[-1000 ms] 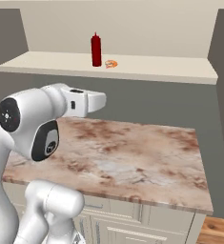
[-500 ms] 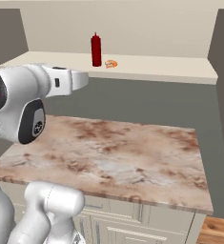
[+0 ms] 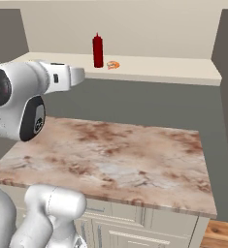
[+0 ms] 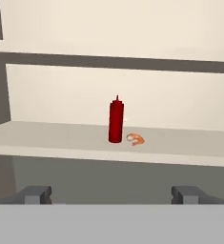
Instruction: The dining table condiment station is running low on ketchup. Refill the condiment station by opening the cabinet and taking the ketchup from the cabinet and placing it on the dining table.
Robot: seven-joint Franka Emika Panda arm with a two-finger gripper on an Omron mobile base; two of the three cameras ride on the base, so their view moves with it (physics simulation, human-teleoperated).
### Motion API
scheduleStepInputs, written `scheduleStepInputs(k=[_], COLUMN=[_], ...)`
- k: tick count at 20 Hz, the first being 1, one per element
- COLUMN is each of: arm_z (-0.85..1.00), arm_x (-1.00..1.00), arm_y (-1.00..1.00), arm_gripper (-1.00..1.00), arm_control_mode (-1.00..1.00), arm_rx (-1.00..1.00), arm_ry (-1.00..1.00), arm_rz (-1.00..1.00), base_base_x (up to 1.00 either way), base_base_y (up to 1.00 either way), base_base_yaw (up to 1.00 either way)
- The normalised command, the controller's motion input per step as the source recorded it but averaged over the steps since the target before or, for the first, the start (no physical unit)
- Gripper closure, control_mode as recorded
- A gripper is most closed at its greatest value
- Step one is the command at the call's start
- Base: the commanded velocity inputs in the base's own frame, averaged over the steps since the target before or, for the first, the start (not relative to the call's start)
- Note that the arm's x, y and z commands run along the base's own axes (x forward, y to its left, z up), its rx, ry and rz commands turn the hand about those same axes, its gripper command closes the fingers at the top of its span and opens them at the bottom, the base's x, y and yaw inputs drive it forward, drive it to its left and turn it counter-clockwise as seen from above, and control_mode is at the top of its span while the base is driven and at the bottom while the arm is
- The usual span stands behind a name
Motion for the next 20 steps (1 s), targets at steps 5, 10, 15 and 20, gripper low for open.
scheduleStepInputs(k=[5,10,15,20], arm_z=[0.33,0.38,0.21,0.0], arm_x=[0.39,0.51,0.47,0.47], arm_y=[0.5,0.23,0.06,0.0], arm_gripper=[-1.0,-1.0,-1.0,-1.0], arm_control_mode=[-1.0,-1.0,-1.0,-1.0], arm_rx=[0.0,-0.01,-0.03,0.0], arm_ry=[0.03,0.04,-0.01,-0.09], arm_rz=[-0.01,-0.06,-0.05,0.0], base_base_x=[0.0,0.0,0.0,0.0], base_base_y=[0.0,0.0,0.0,0.0], base_base_yaw=[0.0,0.0,0.0,0.0])
